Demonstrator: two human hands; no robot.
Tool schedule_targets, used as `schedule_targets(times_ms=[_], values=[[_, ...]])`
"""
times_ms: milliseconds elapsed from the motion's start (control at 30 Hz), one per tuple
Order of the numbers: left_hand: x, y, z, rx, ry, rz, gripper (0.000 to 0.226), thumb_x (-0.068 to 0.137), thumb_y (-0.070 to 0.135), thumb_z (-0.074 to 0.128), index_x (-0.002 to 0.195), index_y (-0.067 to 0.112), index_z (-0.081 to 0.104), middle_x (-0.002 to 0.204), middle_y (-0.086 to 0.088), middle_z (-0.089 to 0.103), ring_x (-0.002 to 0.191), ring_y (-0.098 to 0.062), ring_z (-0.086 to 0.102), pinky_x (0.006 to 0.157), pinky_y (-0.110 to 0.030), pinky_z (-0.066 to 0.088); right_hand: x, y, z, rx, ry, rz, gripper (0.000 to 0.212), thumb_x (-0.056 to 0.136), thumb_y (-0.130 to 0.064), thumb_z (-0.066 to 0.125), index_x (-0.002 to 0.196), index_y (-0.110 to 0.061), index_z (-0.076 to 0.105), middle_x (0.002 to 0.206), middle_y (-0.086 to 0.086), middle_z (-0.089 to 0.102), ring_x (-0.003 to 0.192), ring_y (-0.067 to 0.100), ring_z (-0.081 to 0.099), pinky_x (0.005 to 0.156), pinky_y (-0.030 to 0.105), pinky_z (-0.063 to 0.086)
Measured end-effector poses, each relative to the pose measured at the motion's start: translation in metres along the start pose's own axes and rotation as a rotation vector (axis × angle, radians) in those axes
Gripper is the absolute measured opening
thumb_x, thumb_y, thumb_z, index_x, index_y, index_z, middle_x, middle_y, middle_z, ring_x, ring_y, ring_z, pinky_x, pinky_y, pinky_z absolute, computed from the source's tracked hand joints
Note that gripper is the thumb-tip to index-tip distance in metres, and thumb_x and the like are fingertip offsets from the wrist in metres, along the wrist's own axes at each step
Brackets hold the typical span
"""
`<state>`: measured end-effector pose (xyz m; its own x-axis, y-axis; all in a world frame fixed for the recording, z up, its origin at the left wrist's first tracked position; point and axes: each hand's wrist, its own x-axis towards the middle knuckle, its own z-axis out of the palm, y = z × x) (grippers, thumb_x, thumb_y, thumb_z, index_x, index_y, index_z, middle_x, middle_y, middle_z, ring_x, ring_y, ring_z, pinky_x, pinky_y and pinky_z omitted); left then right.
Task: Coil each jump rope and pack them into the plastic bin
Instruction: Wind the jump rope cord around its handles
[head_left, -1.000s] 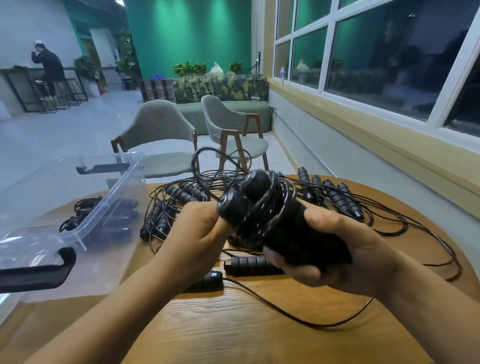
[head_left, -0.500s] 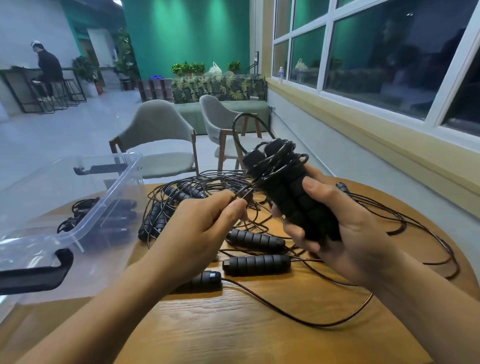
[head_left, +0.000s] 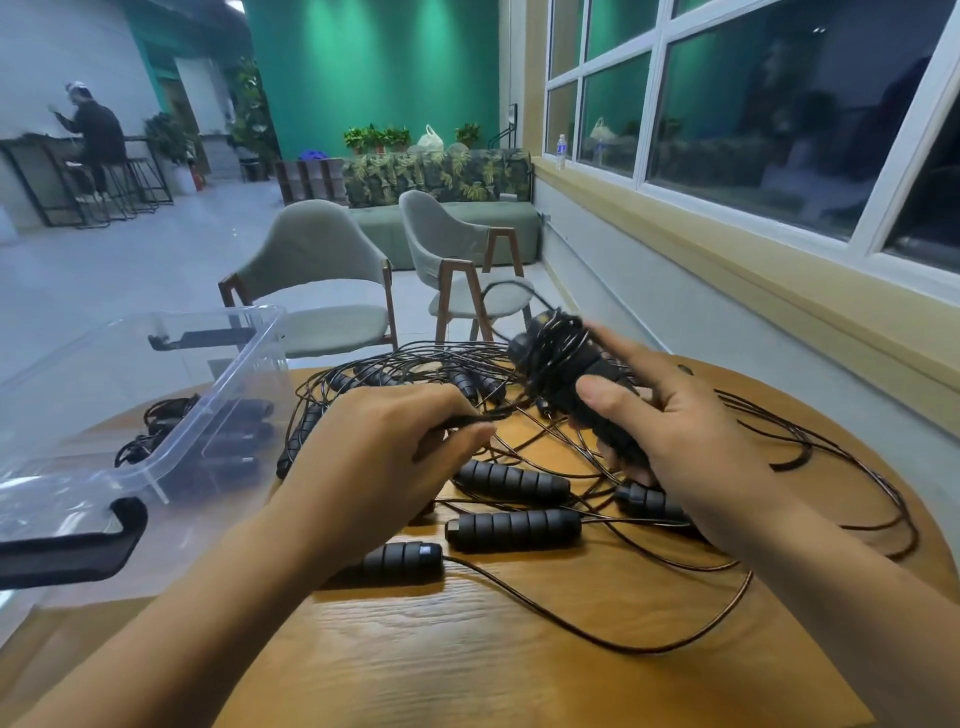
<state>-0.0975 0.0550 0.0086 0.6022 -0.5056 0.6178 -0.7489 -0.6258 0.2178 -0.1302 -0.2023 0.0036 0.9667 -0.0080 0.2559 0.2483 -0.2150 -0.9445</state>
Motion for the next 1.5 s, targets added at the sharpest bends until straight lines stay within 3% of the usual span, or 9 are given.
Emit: schedule_targets(times_ms=[200,333,500,567,733,967,1067,1367,1500], values=[[0.002,0.000,-0.009,-0.048,-0.061,0.099,0.021,0.088,0.047,0.077,0.094,0.027,0.075,0.082,0.018,0.066,0.072,-0.007,0.065,0.059,-0.027,0.055,0.000,-0.008,-0.011,-0.308,-0.348,0.161,0.049,0.101,-0.043,0.069,0.137,-0.072,0.054,0.098,-0.016,0.076,0.068,0.002,0.067,0.057,0.013,0.048],[0.001,0.004,-0.008,-0.140,-0.147,0.138,0.029,0.079,0.058,0.080,0.088,0.031,0.073,0.080,0.021,0.065,0.073,-0.005,0.065,0.058,-0.023,0.054,-0.002,-0.014,-0.017,-0.294,-0.658,0.317,0.047,0.101,-0.044,0.069,0.140,-0.067,0.056,0.103,0.002,0.079,0.075,0.016,0.065,0.057,0.025,0.043],[0.000,0.005,-0.009,-0.325,-0.211,0.074,0.033,0.070,0.050,0.091,0.084,0.027,0.072,0.074,0.013,0.065,0.067,-0.011,0.062,0.055,-0.018,0.045,-0.001,-0.015,-0.023,-0.141,-0.970,0.366,0.049,0.105,-0.038,0.068,0.149,-0.054,0.055,0.112,0.019,0.075,0.081,0.025,0.062,0.060,0.033,0.040],[-0.001,0.003,-0.008,-0.438,-0.221,0.014,0.029,0.071,0.047,0.090,0.083,0.028,0.072,0.074,0.004,0.066,0.067,-0.018,0.062,0.053,-0.030,0.046,-0.002,-0.014,-0.022,-0.049,-1.046,0.367,0.053,0.102,-0.034,0.067,0.152,-0.047,0.055,0.111,0.020,0.073,0.079,0.027,0.060,0.059,0.036,0.038],[0.002,0.000,0.000,-0.620,-0.185,-0.060,0.038,0.085,0.071,0.066,0.078,0.034,0.067,0.072,0.003,0.065,0.064,-0.017,0.060,0.056,-0.033,0.046,-0.001,-0.006,-0.016,0.249,-1.122,0.310,0.062,0.096,-0.034,0.070,0.156,-0.028,0.053,0.106,0.027,0.065,0.070,0.025,0.049,0.051,0.039,0.027],[-0.006,0.002,0.009,-0.634,-0.113,-0.186,0.029,0.099,0.038,0.048,0.076,0.027,0.061,0.070,-0.001,0.062,0.061,-0.007,0.055,0.060,-0.017,0.045,0.000,-0.007,-0.010,0.585,-0.966,0.176,0.079,0.095,-0.034,0.073,0.161,-0.016,0.034,0.104,0.028,0.065,0.066,0.033,0.063,0.057,0.026,0.050],[-0.008,0.005,0.012,-0.614,-0.142,-0.247,0.034,0.103,0.046,0.047,0.074,0.034,0.060,0.062,0.000,0.061,0.053,-0.012,0.055,0.056,-0.019,0.044,0.009,-0.022,-0.004,0.611,-0.888,-0.050,0.071,0.104,-0.037,0.065,0.140,0.004,0.020,0.111,0.001,0.076,0.085,0.006,0.077,0.074,0.015,0.060],[-0.006,0.010,0.013,-0.417,-0.175,-0.220,0.020,0.100,0.039,0.061,0.117,0.034,0.069,0.077,0.009,0.066,0.063,-0.018,0.062,0.055,-0.037,0.054,0.001,0.005,-0.015,0.798,-0.569,0.099,0.058,0.100,-0.044,0.071,0.149,-0.017,0.055,0.112,0.023,0.061,0.071,0.018,0.058,0.050,0.022,0.042],[-0.007,0.013,0.012,-0.334,-0.170,-0.196,0.023,0.100,0.035,0.066,0.122,0.034,0.069,0.082,0.023,0.067,0.069,-0.012,0.065,0.058,-0.020,0.049,0.004,0.004,-0.015,0.728,-0.384,0.112,0.048,0.102,-0.044,0.062,0.144,-0.021,0.062,0.111,0.023,0.064,0.070,0.019,0.055,0.049,0.023,0.041]])
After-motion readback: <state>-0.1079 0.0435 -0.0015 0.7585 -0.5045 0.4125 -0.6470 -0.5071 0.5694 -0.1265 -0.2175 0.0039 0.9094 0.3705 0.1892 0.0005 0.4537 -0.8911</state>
